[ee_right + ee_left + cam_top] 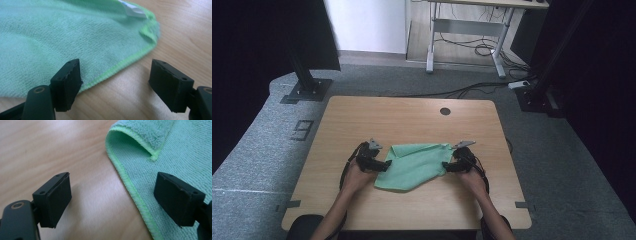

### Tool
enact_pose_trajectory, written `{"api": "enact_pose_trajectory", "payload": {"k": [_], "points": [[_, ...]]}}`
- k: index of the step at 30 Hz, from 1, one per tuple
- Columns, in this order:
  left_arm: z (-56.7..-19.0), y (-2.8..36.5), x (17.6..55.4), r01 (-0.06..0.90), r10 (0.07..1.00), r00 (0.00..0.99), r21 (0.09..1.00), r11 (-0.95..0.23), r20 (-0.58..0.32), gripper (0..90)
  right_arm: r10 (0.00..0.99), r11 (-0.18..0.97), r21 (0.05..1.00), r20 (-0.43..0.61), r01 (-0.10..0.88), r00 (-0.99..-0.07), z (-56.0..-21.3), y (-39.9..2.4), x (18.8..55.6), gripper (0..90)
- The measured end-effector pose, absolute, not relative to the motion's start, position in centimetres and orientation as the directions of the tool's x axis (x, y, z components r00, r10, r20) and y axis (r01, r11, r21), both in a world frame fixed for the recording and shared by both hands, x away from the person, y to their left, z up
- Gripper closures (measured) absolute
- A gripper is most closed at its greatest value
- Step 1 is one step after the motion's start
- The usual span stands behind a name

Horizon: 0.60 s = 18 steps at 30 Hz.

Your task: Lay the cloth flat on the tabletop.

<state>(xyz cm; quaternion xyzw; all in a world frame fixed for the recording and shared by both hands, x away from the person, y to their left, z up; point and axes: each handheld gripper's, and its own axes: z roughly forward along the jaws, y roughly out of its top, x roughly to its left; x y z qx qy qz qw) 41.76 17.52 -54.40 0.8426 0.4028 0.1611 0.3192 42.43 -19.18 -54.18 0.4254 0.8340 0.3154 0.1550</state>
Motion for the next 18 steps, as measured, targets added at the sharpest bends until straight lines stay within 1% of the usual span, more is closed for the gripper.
{"api": "enact_pose_trajectory", "payload": {"k": [3, 7, 8, 10, 11, 12, 14, 16, 18], "points": [[-54.4, 18.0, 40.4, 0.595, 0.789, 0.614, 0.663, -0.454, -0.01, 14.4, 0.798, 0.459, 0.655, -0.007, 0.601, -0.602, -54.1, -19.2, 41.8, 25.1], [-54.2, 18.0, 38.7, 0.597, 0.779, 0.627, 0.647, -0.475, -0.006, 15.0, 0.785, 0.477, 0.651, -0.013, 0.591, -0.62, -54.0, -19.5, 41.0, 25.4], [-54.0, 17.9, 38.4, 0.585, 0.768, 0.641, 0.642, -0.495, 0.008, 16.7, 0.783, 0.479, 0.649, -0.011, 0.591, -0.622, -54.0, -19.6, 40.9, 25.7], [-53.4, 17.4, 38.3, 0.551, 0.753, 0.655, 0.64, -0.535, 0.064, 20.7, 0.78, 0.479, 0.654, -0.011, 0.586, -0.625, -53.7, -19.7, 40.7, 27.3], [-53.1, 17.2, 38.5, 0.538, 0.75, 0.658, 0.653, -0.533, 0.069, 22.4, 0.782, 0.467, 0.665, -0.004, 0.582, -0.623, -53.5, -19.7, 40.7, 28.8], [-52.7, 17.0, 38.7, 0.531, 0.746, 0.664, 0.671, -0.518, 0.05, 25.2, 0.784, 0.454, 0.675, 0.007, 0.581, -0.621, -53.2, -19.8, 40.8, 31.3], [-51.9, 16.6, 39.2, 0.517, 0.735, 0.678, 0.695, -0.5, 0.024, 33.2, 0.789, 0.424, 0.692, 0.035, 0.585, -0.614, -52.6, -20.0, 41.1, 38.0], [-51.4, 15.8, 39.5, 0.49, 0.716, 0.698, 0.705, -0.513, 0.036, 38.7, 0.788, 0.409, 0.698, 0.055, 0.587, -0.614, -52.2, -20.0, 41.5, 45.2], [-51.1, 15.1, 39.7, 0.467, 0.696, 0.717, 0.71, -0.528, 0.046, 44.8, 0.789, 0.402, 0.703, 0.058, 0.587, -0.611, -52.1, -20.0, 41.9, 50.5]]}}
